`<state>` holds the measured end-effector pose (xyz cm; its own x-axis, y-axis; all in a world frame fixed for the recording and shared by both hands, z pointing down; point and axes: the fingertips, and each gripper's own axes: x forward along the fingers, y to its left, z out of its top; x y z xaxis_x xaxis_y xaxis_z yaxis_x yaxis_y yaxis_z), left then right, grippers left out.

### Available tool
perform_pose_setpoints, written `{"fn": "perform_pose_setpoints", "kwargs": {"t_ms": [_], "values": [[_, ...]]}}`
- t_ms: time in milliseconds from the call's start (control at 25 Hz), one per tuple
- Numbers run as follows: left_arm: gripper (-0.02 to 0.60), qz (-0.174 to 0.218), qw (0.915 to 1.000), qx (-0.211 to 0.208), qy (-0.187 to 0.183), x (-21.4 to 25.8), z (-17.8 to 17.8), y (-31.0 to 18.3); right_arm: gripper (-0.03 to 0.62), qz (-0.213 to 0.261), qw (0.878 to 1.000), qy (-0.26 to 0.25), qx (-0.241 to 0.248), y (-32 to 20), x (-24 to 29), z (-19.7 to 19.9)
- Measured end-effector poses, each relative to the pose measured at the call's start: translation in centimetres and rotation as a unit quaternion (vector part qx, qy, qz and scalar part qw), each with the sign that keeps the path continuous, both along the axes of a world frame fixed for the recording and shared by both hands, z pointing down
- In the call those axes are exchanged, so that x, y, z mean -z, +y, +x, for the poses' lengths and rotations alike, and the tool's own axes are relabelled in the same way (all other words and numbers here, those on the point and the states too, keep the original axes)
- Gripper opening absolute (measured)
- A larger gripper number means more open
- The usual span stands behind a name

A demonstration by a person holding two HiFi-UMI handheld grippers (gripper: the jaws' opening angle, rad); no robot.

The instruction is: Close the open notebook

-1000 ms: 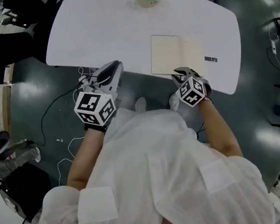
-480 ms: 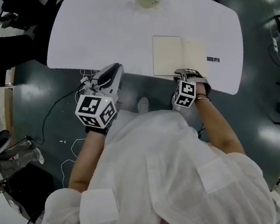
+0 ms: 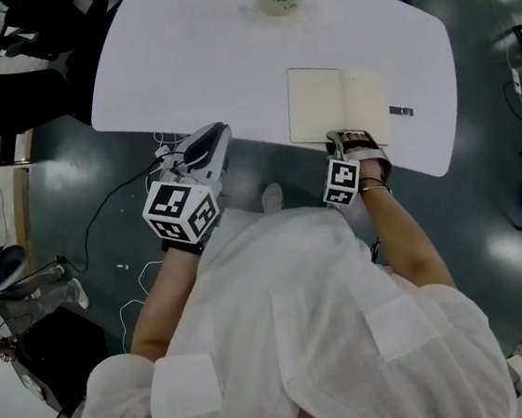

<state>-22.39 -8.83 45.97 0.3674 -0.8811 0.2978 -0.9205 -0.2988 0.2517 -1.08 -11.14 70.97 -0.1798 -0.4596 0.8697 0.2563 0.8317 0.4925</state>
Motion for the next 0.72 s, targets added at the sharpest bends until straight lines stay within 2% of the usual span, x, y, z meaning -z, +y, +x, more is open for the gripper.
{"fn": "perform_pose_setpoints", "kwargs": {"t_ms": [280, 720], "values": [[0.031, -0.002, 0.9999, -0.015, -0.004, -0.2, 0.9, -0.2, 0.078, 0.019, 0.999, -0.017, -0.033, -0.2, -0.3, 0.3], [0.031, 0.000, 0.9990, -0.045, -0.007, 0.2, 2.5, -0.8, 0.034, 0.008, 0.985, -0.105, -0.136, 0.1, 1.9, 0.4]]}}
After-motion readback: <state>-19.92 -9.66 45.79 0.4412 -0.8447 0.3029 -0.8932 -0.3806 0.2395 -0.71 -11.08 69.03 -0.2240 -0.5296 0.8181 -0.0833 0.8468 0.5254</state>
